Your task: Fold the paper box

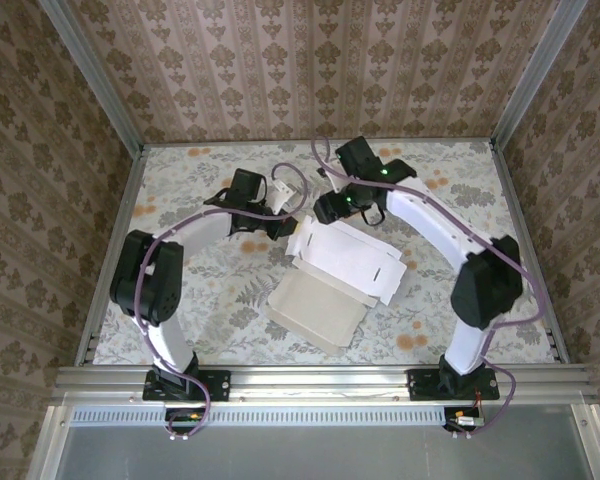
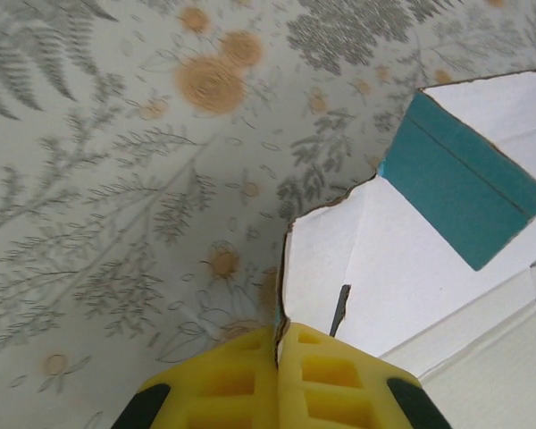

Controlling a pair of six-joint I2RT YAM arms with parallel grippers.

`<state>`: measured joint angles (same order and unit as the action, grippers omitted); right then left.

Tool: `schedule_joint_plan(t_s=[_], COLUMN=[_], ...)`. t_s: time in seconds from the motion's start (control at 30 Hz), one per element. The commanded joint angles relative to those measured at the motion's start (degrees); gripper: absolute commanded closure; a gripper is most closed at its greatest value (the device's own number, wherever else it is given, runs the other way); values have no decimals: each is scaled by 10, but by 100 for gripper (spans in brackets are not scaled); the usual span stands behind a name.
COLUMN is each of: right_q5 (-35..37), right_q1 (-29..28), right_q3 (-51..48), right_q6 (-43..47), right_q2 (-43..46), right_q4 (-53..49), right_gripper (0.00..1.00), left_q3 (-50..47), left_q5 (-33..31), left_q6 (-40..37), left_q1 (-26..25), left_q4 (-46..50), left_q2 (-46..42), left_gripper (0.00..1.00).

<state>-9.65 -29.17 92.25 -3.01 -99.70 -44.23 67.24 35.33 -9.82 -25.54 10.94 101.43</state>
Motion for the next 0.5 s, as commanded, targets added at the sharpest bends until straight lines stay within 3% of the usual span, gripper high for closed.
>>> schedule_joint_plan(t_s=[0.0, 0.1, 0.23, 0.37, 0.47], right_q5=[5, 29, 61, 74, 87], right_q1=[-23, -56, -110, -150, -177], right_q3=[-92, -184, -325, -447, -481], right_q6=[-60, -101, -182, -258, -283], right_q2=[96, 160, 227, 236, 211], right_q4=[53, 96, 188, 297, 350], right_gripper=[40, 46, 63, 81, 90], left_q3=[-17, -27, -30, -42, -59], left_q5=[-53, -79, -76, -64, -74], left_q6=[30, 45, 73, 104, 115], left_q1=[8, 13, 28, 42, 43], left_q4=[-45, -56, -67, -94, -106], left_q2=[-22, -28, -28, -33, -52], left_gripper=[100, 100, 100, 100, 100])
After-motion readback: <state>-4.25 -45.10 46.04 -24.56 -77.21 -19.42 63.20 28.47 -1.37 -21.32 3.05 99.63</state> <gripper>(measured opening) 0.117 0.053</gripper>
